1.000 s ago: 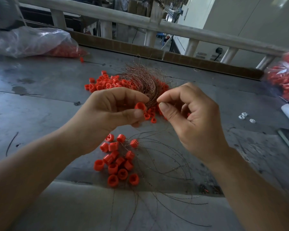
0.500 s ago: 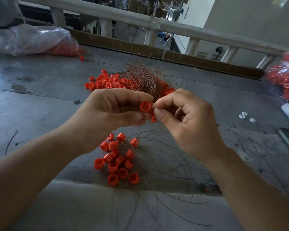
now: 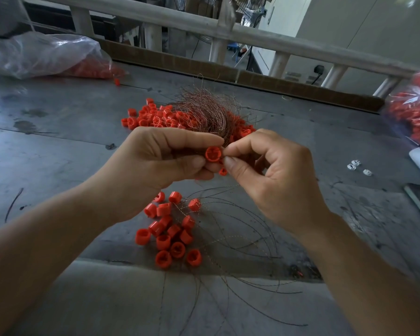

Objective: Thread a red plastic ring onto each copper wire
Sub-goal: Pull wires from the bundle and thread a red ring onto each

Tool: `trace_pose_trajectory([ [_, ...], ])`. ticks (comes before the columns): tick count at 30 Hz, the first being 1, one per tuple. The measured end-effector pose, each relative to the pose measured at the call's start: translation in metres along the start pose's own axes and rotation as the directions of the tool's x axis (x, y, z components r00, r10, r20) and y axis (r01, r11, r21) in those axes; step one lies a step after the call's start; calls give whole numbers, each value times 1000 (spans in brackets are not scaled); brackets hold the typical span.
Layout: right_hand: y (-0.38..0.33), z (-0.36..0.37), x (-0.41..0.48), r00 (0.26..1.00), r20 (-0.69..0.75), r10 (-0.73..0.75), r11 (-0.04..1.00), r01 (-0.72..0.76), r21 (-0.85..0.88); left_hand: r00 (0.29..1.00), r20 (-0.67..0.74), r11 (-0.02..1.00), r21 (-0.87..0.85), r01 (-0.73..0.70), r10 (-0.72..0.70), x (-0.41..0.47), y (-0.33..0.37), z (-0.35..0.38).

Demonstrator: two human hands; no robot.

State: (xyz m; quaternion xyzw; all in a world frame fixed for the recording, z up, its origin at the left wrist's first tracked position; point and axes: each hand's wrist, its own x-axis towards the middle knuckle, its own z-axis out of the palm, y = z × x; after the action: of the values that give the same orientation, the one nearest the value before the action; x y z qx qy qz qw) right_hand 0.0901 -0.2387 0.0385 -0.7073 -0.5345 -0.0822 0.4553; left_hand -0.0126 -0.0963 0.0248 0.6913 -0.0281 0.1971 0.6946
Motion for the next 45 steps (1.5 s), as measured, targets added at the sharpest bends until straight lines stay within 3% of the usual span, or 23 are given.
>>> trace_pose_trajectory([
  [27, 0, -1, 2, 999, 36, 25, 999, -26, 44, 1000, -14, 1000, -23, 5, -5, 2, 1, -3],
  [37, -5, -6, 4, 967, 134, 215, 891, -250, 379, 997, 81, 999, -46, -9, 12, 0, -3, -6],
  [45, -2, -4, 3, 937, 251, 243, 864, -326, 383, 992, 124, 999, -36, 16, -12, 1, -7, -5],
])
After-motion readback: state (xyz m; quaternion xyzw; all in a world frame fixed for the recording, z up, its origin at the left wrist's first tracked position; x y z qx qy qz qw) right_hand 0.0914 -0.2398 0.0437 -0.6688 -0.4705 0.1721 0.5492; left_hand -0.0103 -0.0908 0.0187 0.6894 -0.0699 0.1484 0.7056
